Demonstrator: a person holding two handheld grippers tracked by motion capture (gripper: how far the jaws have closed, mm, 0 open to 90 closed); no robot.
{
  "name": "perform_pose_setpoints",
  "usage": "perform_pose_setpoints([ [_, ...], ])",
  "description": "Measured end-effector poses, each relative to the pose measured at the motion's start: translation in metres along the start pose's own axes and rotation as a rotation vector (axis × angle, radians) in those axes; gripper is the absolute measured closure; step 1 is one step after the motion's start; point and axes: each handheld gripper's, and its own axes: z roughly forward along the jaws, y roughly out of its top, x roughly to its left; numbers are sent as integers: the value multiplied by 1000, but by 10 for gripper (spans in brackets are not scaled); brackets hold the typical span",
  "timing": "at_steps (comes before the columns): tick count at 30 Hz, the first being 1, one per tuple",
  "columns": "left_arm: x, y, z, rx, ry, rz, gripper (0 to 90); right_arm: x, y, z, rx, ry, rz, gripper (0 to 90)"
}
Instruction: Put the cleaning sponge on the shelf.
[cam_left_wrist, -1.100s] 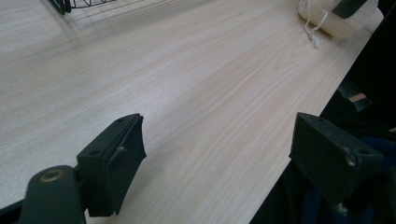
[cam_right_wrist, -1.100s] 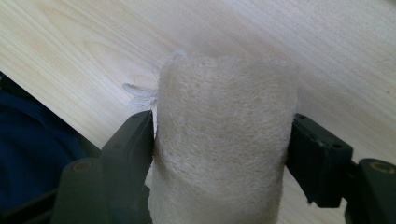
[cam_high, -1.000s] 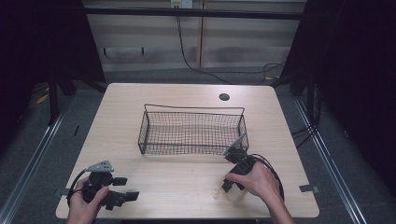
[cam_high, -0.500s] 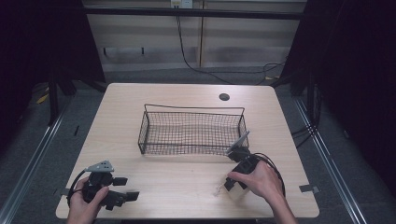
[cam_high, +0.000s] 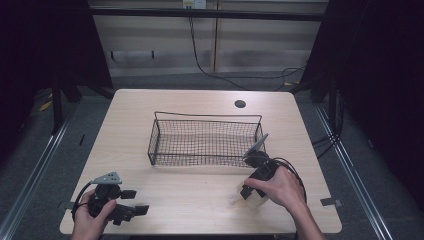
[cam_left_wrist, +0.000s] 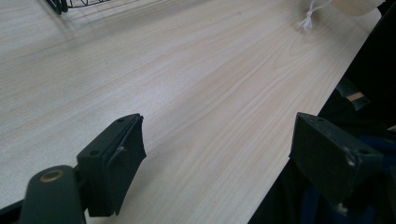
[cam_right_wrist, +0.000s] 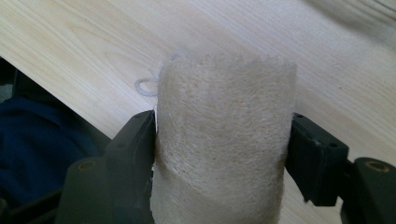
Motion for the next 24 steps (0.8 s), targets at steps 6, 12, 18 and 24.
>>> perform_pose_setpoints([
  [6, 0, 0, 0, -1, 2, 0, 174, 2, 2, -6, -5, -10, -4, 304],
  [12, 0, 0, 0, 0, -2, -3, 174, 6, 5, -12, 11, -4, -46, 304],
  [18, 0, 0, 0, 0, -4, -2, 174, 9, 8, -18, 11, -12, -62, 304],
  [24, 0, 0, 0, 0, -4, -2, 173, 16, 13, -25, 19, 11, -87, 304],
])
